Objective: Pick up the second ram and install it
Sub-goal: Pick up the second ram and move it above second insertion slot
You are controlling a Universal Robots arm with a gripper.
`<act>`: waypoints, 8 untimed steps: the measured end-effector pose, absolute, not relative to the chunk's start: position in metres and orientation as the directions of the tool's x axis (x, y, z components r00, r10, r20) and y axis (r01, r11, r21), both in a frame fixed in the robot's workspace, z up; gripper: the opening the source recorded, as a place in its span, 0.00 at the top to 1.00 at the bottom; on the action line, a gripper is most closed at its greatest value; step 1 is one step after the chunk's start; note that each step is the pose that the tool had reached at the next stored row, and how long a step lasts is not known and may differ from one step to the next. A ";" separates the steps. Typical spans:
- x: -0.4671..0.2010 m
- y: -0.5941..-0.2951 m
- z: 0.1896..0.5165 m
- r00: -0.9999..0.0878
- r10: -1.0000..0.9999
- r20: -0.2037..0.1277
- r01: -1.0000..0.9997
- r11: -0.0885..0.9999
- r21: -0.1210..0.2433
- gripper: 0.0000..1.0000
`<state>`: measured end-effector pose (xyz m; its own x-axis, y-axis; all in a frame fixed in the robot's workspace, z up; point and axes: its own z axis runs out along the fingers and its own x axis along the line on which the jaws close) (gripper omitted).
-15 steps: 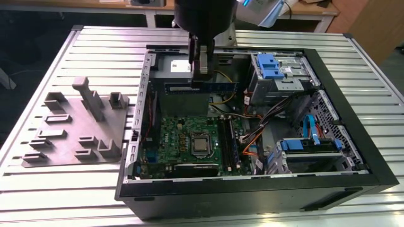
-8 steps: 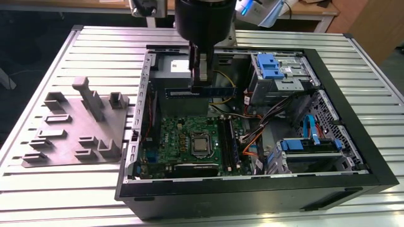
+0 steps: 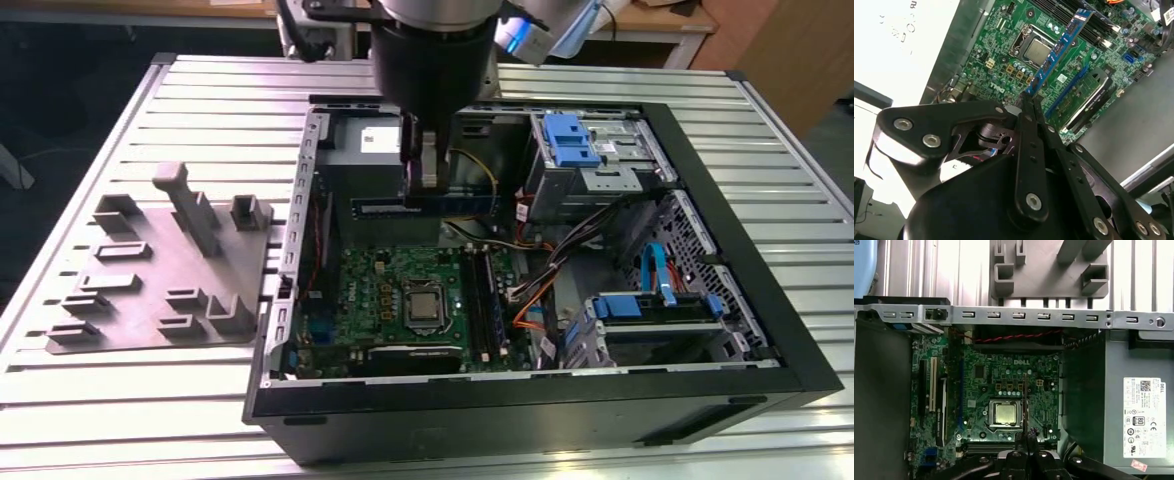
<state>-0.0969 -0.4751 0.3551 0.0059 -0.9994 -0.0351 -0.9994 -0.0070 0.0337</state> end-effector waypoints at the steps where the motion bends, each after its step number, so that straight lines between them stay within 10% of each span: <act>1: -0.097 -0.475 0.353 0.006 -0.999 -0.035 -0.999 -0.007 0.034 0.89; 8: -0.097 -0.476 0.341 0.006 -0.999 -0.035 -0.999 -0.007 0.034 0.89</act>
<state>-0.0965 -0.4755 0.3406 0.0058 -0.9994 -0.0351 -0.9994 -0.0070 0.0337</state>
